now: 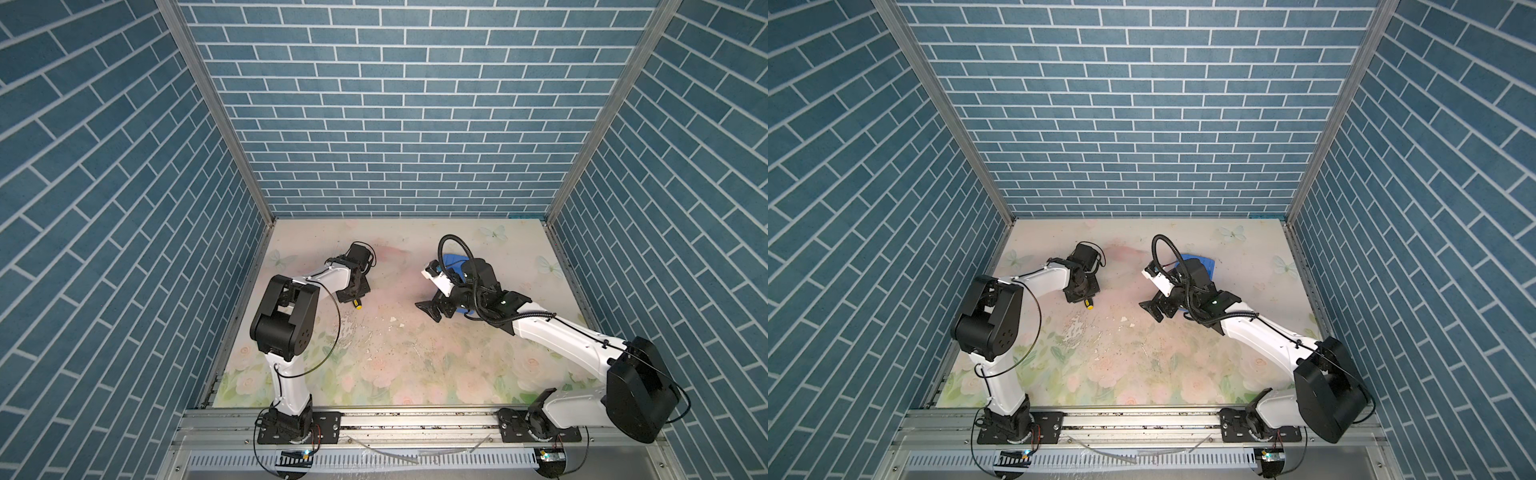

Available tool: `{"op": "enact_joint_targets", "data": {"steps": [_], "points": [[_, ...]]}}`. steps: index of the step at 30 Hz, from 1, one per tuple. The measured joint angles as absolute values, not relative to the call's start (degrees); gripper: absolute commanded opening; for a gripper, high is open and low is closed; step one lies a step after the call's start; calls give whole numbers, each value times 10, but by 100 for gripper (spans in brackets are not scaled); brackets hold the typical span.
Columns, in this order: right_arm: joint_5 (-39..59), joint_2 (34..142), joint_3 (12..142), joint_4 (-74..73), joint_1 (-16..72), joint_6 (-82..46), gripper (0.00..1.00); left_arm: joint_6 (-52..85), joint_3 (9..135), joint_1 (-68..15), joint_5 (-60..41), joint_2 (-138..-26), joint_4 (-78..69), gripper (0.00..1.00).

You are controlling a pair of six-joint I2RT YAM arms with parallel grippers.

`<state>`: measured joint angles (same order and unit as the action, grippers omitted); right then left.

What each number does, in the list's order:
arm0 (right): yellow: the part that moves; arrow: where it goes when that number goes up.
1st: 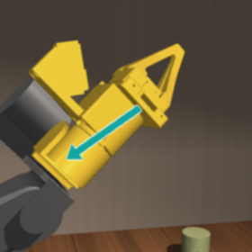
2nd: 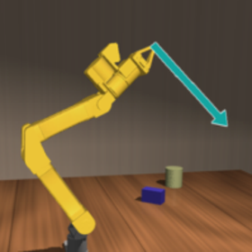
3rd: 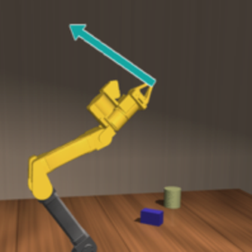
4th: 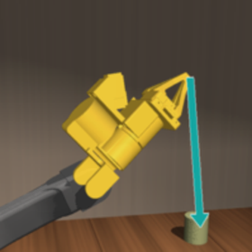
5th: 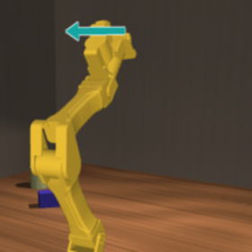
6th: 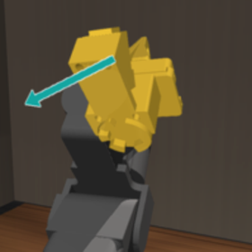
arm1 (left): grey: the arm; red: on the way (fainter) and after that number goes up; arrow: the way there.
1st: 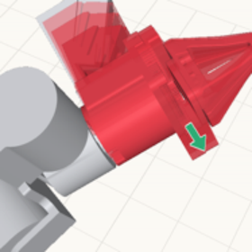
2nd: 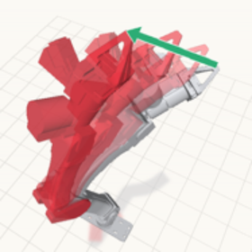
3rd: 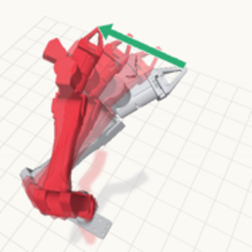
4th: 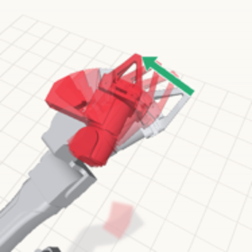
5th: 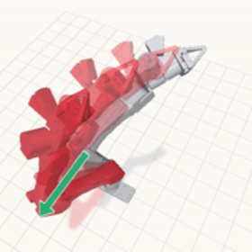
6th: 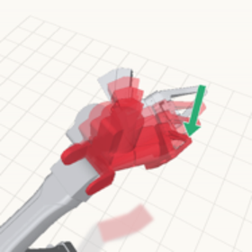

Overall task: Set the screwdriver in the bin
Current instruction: 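Grasp the black-yellow screwdriver handle with the left gripper while the right arm approaches, then lift the screwdriver upright with the left gripper while the right gripper approaches it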

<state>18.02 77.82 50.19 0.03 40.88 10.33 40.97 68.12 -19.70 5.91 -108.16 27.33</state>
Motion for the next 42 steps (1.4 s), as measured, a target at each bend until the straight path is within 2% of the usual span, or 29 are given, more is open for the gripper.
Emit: {"op": "enact_joint_targets", "data": {"steps": [8,18,32,42], "points": [[186,779,502,-29,409,70,99,413,609,-197,65,-984,221,9],[240,834,477,-270,410,-114,95,428,515,-197,-4,-818,39,3],[260,952,489,-461,410,-302,88,434,474,-198,-175,-733,-147,4],[332,1008,585,-480,413,-369,84,444,442,-205,-242,-729,-244,4]]}}
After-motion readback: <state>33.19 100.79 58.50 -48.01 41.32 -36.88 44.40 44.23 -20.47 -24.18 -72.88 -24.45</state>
